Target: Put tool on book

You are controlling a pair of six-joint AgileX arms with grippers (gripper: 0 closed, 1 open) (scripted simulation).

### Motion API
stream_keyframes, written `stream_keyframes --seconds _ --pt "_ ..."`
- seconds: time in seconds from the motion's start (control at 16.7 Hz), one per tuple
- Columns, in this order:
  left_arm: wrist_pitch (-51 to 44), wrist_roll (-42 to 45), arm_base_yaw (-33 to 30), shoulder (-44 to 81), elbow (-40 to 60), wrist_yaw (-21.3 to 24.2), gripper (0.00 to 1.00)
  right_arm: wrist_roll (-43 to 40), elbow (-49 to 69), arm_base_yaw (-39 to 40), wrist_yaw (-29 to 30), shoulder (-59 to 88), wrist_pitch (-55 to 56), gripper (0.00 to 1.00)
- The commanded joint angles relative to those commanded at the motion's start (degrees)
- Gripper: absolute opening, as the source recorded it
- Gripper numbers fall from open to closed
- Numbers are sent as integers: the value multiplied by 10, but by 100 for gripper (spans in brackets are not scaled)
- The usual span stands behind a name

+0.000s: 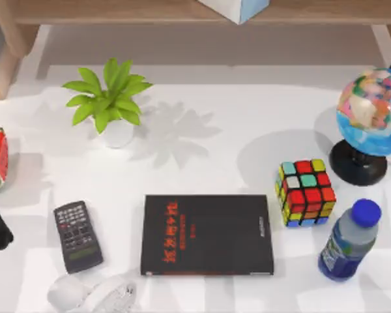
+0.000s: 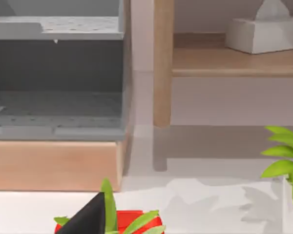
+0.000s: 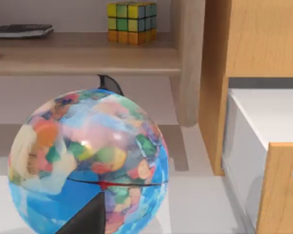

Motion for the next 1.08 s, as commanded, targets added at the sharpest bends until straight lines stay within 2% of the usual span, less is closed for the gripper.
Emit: stream_keyframes --seconds 0.24,0.48,0.78,1.08 --pt "0 0 0 0 0 0 100 -1 13 -3 0 14 -8 100" --pt "0 0 0 0 0 0 100 -6 98 -20 2 107 -59 100" --pt "0 0 0 0 0 0 100 -18 291 -58 4 315 -176 100" --pt "0 0 0 0 0 0 100 -34 546 -104 5 586 -329 100"
